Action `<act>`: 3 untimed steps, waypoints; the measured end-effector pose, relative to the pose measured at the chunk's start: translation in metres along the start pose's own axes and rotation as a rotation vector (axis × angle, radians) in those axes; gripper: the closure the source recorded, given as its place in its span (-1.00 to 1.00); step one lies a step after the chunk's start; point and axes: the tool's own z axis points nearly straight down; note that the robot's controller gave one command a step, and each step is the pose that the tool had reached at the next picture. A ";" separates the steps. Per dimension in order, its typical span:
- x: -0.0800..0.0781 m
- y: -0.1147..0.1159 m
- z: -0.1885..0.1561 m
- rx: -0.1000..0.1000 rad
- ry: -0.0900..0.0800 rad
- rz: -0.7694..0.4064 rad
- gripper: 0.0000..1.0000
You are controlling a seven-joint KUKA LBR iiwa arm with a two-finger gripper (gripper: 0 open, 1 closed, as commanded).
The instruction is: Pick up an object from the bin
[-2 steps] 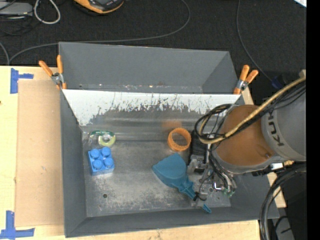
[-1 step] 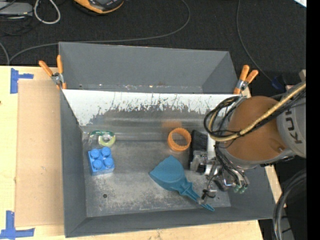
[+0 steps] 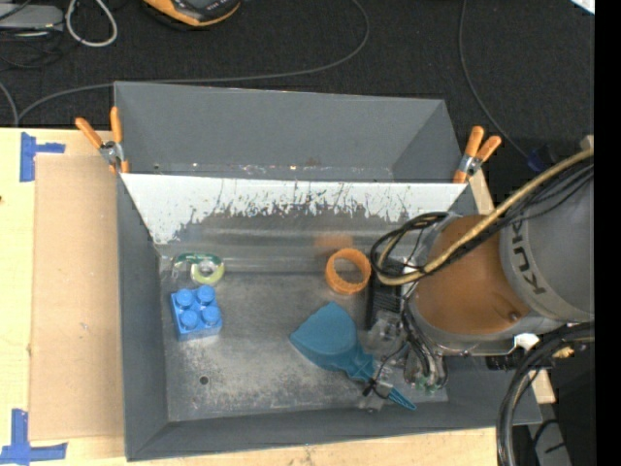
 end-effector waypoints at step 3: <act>0.000 0.008 0.027 -0.004 -0.016 0.022 1.00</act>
Offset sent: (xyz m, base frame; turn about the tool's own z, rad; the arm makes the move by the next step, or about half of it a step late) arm -0.0003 0.0079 -0.0283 0.0254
